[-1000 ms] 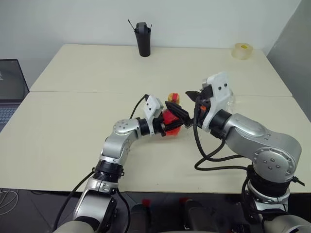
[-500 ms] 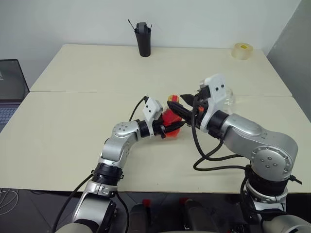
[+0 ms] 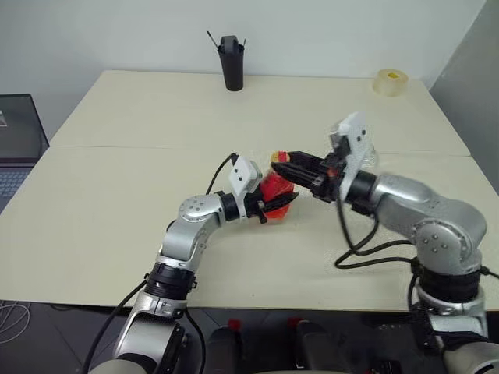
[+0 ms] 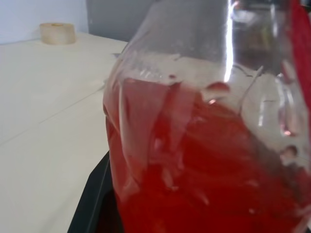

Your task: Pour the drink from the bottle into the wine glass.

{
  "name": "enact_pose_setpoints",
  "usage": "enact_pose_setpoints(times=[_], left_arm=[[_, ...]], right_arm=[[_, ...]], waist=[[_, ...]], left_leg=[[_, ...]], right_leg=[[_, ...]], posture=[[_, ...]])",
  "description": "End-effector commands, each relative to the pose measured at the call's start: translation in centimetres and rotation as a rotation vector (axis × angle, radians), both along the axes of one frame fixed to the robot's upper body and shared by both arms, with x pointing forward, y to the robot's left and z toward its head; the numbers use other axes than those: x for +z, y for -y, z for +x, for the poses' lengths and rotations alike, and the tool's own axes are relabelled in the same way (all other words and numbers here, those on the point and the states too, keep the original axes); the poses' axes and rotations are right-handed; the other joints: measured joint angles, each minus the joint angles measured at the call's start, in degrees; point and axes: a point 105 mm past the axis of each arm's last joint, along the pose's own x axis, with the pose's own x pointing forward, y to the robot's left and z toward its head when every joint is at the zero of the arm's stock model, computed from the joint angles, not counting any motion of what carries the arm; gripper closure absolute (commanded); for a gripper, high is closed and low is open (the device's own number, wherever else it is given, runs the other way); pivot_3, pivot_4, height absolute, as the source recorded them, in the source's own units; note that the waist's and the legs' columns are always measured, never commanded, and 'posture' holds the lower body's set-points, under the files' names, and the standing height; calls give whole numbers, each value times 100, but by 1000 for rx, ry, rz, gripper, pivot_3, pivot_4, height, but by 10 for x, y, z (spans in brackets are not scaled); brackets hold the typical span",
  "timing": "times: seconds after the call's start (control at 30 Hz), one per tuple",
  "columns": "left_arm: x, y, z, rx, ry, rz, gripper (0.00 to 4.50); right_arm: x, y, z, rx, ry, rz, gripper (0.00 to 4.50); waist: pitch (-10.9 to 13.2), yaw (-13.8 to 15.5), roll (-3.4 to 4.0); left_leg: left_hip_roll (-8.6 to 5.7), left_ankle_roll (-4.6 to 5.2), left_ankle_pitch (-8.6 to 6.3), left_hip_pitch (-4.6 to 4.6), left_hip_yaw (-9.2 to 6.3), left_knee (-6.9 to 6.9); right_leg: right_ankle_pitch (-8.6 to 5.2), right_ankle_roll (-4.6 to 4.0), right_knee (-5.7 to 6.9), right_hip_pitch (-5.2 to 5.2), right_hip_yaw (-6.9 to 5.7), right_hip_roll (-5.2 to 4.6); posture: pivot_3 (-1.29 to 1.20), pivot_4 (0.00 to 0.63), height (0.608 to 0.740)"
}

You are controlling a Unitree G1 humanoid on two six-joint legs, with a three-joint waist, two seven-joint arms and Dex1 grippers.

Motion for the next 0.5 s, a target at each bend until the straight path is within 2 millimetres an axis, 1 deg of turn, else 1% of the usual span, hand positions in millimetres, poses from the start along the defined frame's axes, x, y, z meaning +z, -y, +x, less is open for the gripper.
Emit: enact_pose_setpoints(times=[0.03, 0.1, 0.2, 0.33, 0.37, 0.5], left_arm=[[7, 9, -9, -61, 32, -7, 2814], [9, 14, -12, -85, 30, -12, 2843], [10, 17, -16, -118, 33, -7, 2889], [11, 17, -17, -124, 37, -4, 2948], [12, 16, -16, -121, 36, -6, 2948], [11, 15, -16, -116, 32, -4, 2949]], right_arm=[[15, -5, -8, 310, 121, -31, 3265], [9, -1, -1, 385, 124, -79, 3265], [8, 4, 8, 450, 124, -55, 3265], [1, 9, 22, 428, 114, -60, 3265], [2, 10, 22, 425, 113, -61, 3265], [13, 16, 18, 406, 94, -35, 3265]], waist=[[0, -2, 0], [0, -11, 0], [0, -10, 0], [0, 0, 0], [0, 3, 0], [1, 17, 1]], left_leg=[[0, 0, 0, 3, 3, 0], [-1, 1, 0, 7, 5, 0], [7, 0, 0, 7, 5, -1], [16, -2, 1, 7, 4, 2], [19, -2, 1, 6, 1, 2], [21, -4, 2, 2, -2, 3]], right_leg=[[0, 0, 1, 0, -3, 0], [0, 0, 1, 1, -3, 5], [0, -1, 3, -1, 0, 10], [0, -1, 5, -1, 2, 0], [0, -1, 6, -1, 2, -2], [0, -1, 5, -1, 2, -10]], posture=[[0, 150, 740], [0, 150, 740], [0, 150, 740], [0, 150, 740], [0, 150, 740], [0, 150, 740]])
